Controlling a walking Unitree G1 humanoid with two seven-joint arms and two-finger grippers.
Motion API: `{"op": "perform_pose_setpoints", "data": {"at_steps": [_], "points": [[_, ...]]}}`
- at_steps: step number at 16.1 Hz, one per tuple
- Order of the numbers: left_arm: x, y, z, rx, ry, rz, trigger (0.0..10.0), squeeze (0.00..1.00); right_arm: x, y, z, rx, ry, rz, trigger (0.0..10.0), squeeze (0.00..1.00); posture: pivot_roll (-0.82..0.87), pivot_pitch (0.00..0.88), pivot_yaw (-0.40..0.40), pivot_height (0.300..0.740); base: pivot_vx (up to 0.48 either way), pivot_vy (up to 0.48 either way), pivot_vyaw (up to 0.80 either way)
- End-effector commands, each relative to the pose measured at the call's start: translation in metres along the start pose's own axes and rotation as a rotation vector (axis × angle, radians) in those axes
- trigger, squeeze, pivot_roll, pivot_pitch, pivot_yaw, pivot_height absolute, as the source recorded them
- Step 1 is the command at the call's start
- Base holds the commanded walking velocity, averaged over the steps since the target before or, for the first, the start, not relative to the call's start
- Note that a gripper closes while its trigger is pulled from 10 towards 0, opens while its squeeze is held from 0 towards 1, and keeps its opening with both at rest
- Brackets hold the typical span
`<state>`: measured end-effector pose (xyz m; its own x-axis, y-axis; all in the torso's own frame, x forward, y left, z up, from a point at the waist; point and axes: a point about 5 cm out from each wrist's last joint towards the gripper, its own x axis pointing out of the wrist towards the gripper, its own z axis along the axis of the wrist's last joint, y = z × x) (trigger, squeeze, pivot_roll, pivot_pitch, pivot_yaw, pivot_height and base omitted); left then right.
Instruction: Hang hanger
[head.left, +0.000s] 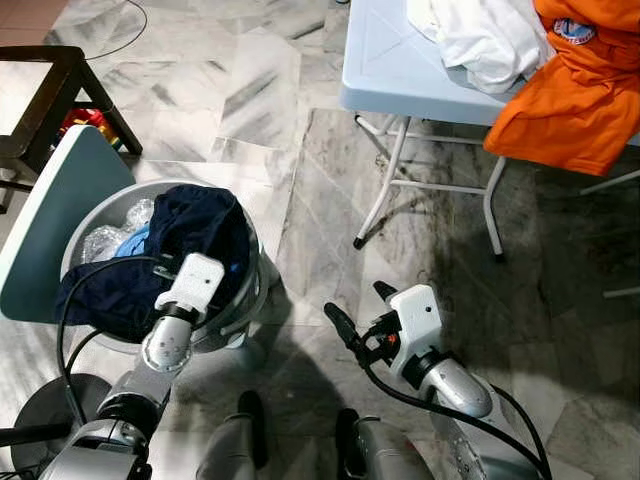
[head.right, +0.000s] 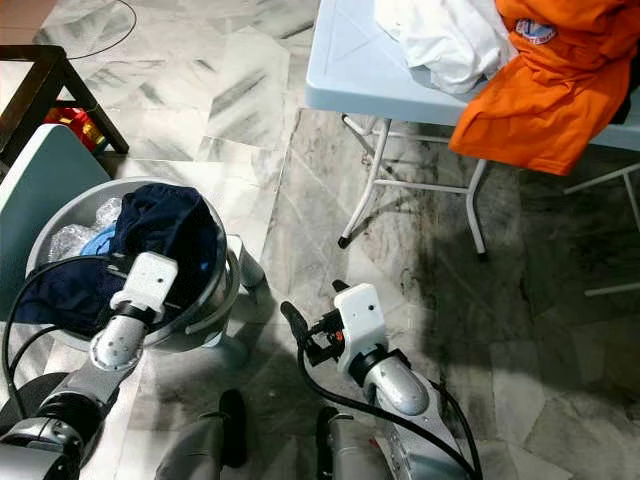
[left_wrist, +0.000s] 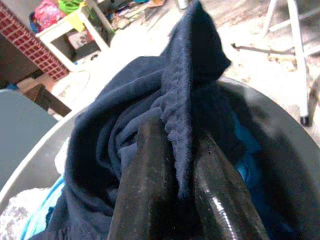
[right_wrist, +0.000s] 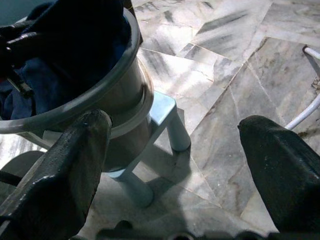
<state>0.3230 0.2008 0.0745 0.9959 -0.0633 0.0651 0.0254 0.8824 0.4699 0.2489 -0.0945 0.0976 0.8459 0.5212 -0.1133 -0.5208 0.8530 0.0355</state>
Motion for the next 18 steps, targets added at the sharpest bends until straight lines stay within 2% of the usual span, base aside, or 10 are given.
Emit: {"op": "perform_pose_setpoints", "data": {"at_steps": [1, 3, 4, 5, 6, 7, 9, 11, 14, 18], "points": [[-0.004, 0.004, -0.003, -0.036, 0.002, 0.007, 0.0, 0.0, -0.001, 0.001, -0.005, 0.007, 0.015, 0.0, 10.0, 0.0, -0.1, 0.323, -0.023, 0.74, 0.0, 0.0, 0.0], [0.001, 0.012, 0.008, -0.129, -0.044, 0.028, 0.0, 0.0, 0.002, 0.001, -0.004, 0.003, 0.013, 0.006, 10.0, 0.0, -0.09, 0.319, -0.029, 0.74, 0.0, 0.0, 0.0], [0.002, 0.012, 0.011, -0.148, -0.059, 0.028, 0.0, 0.0, 0.002, 0.001, -0.004, 0.002, 0.013, 0.006, 10.0, 0.0, -0.08, 0.318, -0.031, 0.74, 0.0, 0.0, 0.0], [0.005, 0.014, 0.018, -0.202, -0.089, 0.031, 0.0, 0.0, 0.003, 0.0, -0.005, 0.0, 0.013, 0.008, 10.0, 0.0, -0.08, 0.316, -0.034, 0.74, 0.0, 0.0, 0.0], [0.008, 0.012, 0.028, -0.294, -0.123, 0.005, 0.0, 0.0, 0.004, 0.0, -0.005, -0.004, 0.015, 0.009, 10.0, 0.0, -0.07, 0.314, -0.039, 0.74, 0.0, 0.0, 0.0], [0.01, 0.009, 0.046, -0.408, -0.199, -0.06, 0.0, 0.0, 0.006, 0.001, -0.006, -0.003, 0.017, 0.011, 10.0, 0.0, -0.06, 0.311, -0.045, 0.74, 0.0, 0.0, 0.0], [0.01, 0.011, 0.071, -0.475, -0.296, -0.092, 0.0, 0.0, 0.008, 0.003, -0.006, -0.004, 0.015, 0.024, 10.0, 0.0, -0.04, 0.31, -0.053, 0.74, 0.0, 0.0, 0.0], [0.012, 0.019, 0.108, -0.55, -0.412, -0.12, 0.0, 0.0, 0.015, 0.003, -0.008, -0.012, 0.017, 0.039, 10.0, 0.0, -0.01, 0.313, -0.056, 0.74, 0.0, 0.0, 0.0], [0.008, 0.027, 0.124, -0.561, -0.465, -0.126, 0.0, 0.0, 0.019, 0.003, -0.007, -0.014, 0.011, 0.039, 10.0, 0.0, 0.01, 0.311, -0.062, 0.74, 0.0, 0.0, 0.0], [0.001, 0.029, 0.133, -0.572, -0.455, -0.154, 0.0, 0.0, 0.021, 0.004, -0.009, -0.021, 0.014, 0.047, 10.0, 0.0, 0.02, 0.306, -0.064, 0.74, 0.0, 0.0, 0.0]]}}
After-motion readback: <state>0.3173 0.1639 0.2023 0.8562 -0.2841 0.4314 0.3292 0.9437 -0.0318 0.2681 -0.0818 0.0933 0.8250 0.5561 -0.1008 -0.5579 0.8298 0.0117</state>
